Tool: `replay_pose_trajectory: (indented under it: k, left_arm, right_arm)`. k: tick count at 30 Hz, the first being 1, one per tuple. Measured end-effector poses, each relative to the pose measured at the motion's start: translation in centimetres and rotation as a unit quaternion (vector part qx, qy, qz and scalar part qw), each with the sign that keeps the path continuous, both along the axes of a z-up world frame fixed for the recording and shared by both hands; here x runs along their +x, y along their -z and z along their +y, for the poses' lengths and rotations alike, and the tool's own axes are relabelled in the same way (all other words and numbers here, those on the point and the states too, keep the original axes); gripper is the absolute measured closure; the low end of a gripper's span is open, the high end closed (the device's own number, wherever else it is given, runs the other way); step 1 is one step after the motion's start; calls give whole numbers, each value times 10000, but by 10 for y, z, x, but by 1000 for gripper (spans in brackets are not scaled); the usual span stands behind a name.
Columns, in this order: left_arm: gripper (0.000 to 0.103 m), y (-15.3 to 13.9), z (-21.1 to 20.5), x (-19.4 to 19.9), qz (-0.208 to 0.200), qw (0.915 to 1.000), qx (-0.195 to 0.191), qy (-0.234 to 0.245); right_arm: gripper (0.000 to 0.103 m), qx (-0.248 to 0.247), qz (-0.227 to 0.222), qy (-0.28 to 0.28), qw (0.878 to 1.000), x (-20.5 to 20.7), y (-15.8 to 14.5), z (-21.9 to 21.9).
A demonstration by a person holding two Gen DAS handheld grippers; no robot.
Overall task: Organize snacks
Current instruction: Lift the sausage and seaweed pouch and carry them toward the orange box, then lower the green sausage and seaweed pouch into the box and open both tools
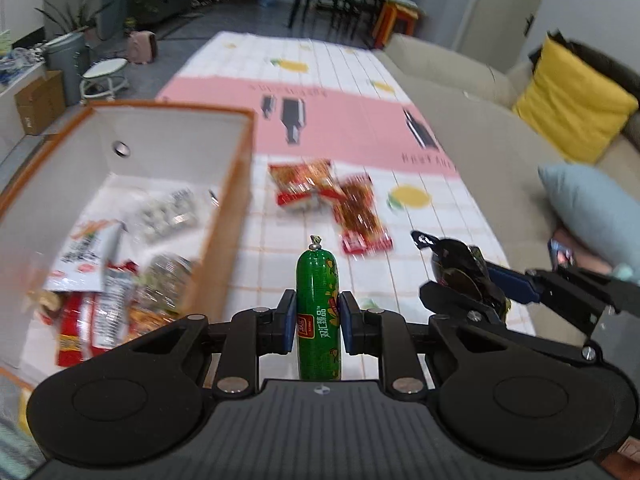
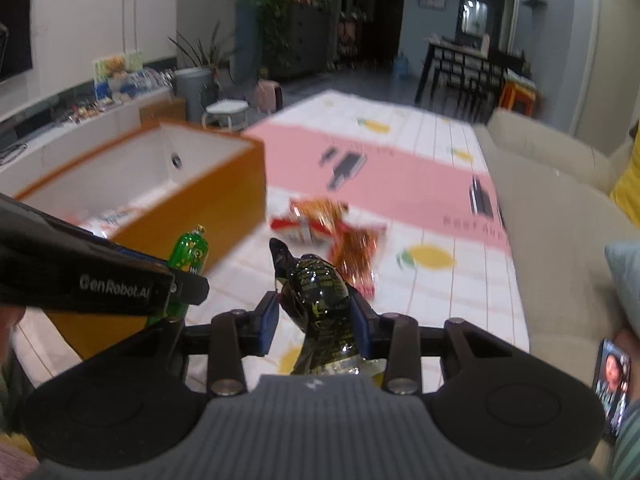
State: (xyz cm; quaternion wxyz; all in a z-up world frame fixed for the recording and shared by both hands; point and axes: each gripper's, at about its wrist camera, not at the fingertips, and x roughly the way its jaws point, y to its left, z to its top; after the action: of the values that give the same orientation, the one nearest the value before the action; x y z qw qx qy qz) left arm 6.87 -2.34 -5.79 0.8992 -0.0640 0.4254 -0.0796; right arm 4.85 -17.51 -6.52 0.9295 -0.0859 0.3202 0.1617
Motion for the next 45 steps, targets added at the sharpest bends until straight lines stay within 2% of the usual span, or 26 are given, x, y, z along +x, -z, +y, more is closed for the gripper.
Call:
replay_pose_trajectory:
  k: [6, 12, 15, 19, 24, 28, 35, 39, 45]
  left_arm:
    - [79, -37, 38, -2, -244, 9992, 11, -310]
    - [79, -63, 73, 1, -404, 9981, 292, -363]
    - [79, -66, 89, 7, -349, 9981, 330, -384]
    - [79, -64, 104, 18, -279, 9965, 665, -417]
    - [79, -47, 121, 43, 67, 9963, 769, -377]
    - [79, -32, 134, 61, 259, 9950, 851, -458]
    - [79, -1, 142, 86, 661, 9908, 1150, -285]
    - [79, 17, 142, 93, 852, 9881, 1273, -119]
    - [79, 37, 143, 97, 1051, 9851, 1361, 31]
  right_arm:
    - [67, 217, -264, -160, 9993, -6, -29, 18]
    - [67, 485, -369, -623, 9962, -2, -58, 50]
    - [67, 352, -443, -1001, 9934, 3, -69, 76]
    - [67, -43, -435, -1414, 9890, 15, -75, 114]
    - [67, -564, -383, -1834, 9807, 34, -67, 151]
    - [67, -1176, -405, -2134, 9690, 49, -50, 179]
    - [67, -2182, -442, -2719, 9362, 66, -12, 208]
    - [67, -2460, -287, -2907, 9242, 81, 6, 218]
    - [67, -2660, -65, -2956, 9175, 100, 25, 222]
